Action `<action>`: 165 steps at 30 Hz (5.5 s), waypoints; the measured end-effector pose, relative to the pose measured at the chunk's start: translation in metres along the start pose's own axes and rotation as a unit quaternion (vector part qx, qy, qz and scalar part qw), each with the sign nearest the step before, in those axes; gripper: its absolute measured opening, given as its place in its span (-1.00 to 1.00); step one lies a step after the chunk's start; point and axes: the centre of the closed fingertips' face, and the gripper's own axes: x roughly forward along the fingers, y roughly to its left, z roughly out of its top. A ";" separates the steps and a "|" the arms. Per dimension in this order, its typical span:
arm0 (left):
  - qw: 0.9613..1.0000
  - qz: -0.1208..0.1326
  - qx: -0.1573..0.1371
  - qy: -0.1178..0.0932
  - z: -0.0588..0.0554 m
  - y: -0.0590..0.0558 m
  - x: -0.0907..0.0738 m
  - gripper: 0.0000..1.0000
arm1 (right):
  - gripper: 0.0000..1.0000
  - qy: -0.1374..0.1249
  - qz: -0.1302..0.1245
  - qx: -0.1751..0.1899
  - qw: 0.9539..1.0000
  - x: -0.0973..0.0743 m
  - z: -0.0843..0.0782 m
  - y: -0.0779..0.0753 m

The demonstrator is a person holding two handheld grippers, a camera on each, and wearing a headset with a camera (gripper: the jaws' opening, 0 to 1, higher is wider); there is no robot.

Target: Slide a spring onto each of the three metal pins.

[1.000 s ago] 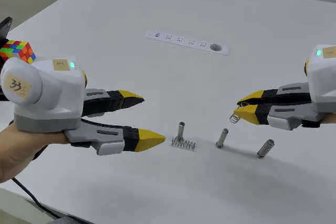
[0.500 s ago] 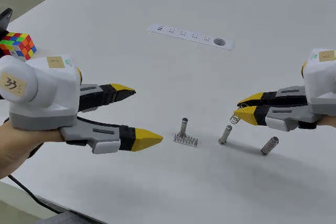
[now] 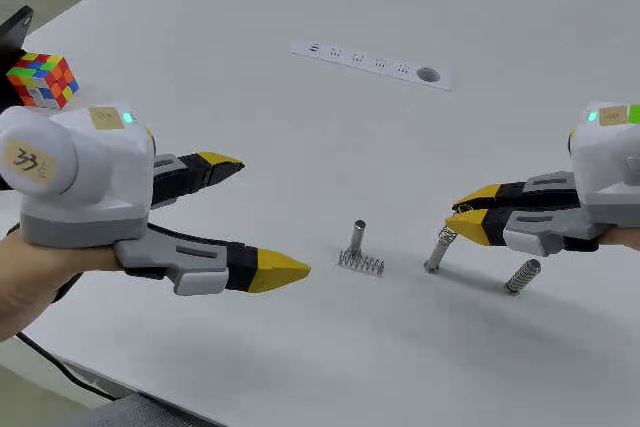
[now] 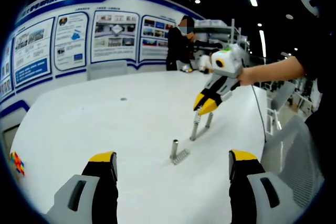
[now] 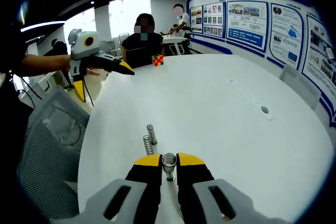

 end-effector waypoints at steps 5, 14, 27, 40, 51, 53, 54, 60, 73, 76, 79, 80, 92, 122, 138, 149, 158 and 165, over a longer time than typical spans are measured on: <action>1.000 0.000 0.002 0.002 0.000 -0.001 0.002 0.84 | -0.77 0.011 0.001 -0.004 1.000 0.003 -0.005 0.000; 1.000 0.002 -0.018 -0.016 0.006 0.001 -0.001 0.81 | -0.77 0.020 0.002 -0.007 1.000 0.007 -0.010 0.000; 1.000 0.007 -0.022 -0.003 -0.004 0.003 -0.005 0.82 | -0.77 0.054 0.008 -0.029 0.998 0.023 -0.025 0.004; 1.000 0.007 -0.025 0.002 -0.006 0.003 -0.006 0.81 | -0.77 0.072 0.009 -0.021 0.997 0.032 -0.040 0.001; 1.000 0.010 -0.027 0.003 -0.007 0.004 -0.010 0.80 | -0.77 0.082 0.007 -0.025 0.996 0.036 -0.047 0.003; 1.000 0.010 -0.027 0.002 -0.006 0.004 -0.010 0.80 | -0.77 0.083 0.007 -0.025 0.996 0.037 -0.047 0.004; 1.000 0.010 -0.027 0.002 -0.006 0.004 -0.010 0.80 | -0.77 0.083 0.007 -0.026 0.996 0.037 -0.047 0.004; 1.000 0.009 -0.026 0.004 -0.007 0.002 -0.011 0.80 | -0.77 0.085 0.005 -0.026 0.996 0.037 -0.048 0.004; 1.000 0.004 -0.023 0.004 -0.005 -0.001 -0.012 0.80 | -0.66 0.089 -0.009 -0.039 0.995 0.031 -0.047 0.000; 1.000 0.000 -0.020 0.005 -0.004 -0.003 -0.012 0.80 | -0.64 0.082 -0.014 -0.040 0.996 0.028 -0.044 -0.001; 1.000 -0.001 -0.018 0.005 -0.003 -0.004 -0.012 0.80 | -0.64 0.072 -0.018 -0.041 0.996 0.025 -0.036 0.001; 1.000 -0.001 -0.019 0.004 -0.002 -0.004 -0.012 0.81 | -0.64 0.067 -0.021 -0.041 0.997 0.024 -0.032 0.001; 1.000 0.000 -0.013 0.002 0.001 -0.004 -0.013 0.80 | -0.64 0.024 -0.003 -0.051 0.998 0.031 0.003 0.023; 0.999 0.019 -0.030 0.009 -0.020 0.007 -0.034 0.78 | -0.65 0.128 0.037 -0.080 0.988 0.102 -0.035 0.043; 0.999 0.014 -0.033 0.009 -0.020 0.003 -0.029 0.77 | -0.74 0.137 0.060 -0.099 0.984 0.103 -0.044 0.046; 1.000 0.008 -0.027 0.011 -0.017 -0.004 -0.027 0.75 | -0.77 0.142 0.056 -0.125 0.980 0.103 -0.044 0.049; 1.000 -0.008 -0.019 0.012 -0.013 -0.016 -0.018 0.73 | -0.78 0.130 0.065 -0.151 0.978 0.086 -0.031 0.058; 1.000 -0.025 0.008 0.013 -0.003 -0.031 0.001 0.62 | -0.78 0.107 0.058 -0.165 0.979 0.053 -0.017 0.057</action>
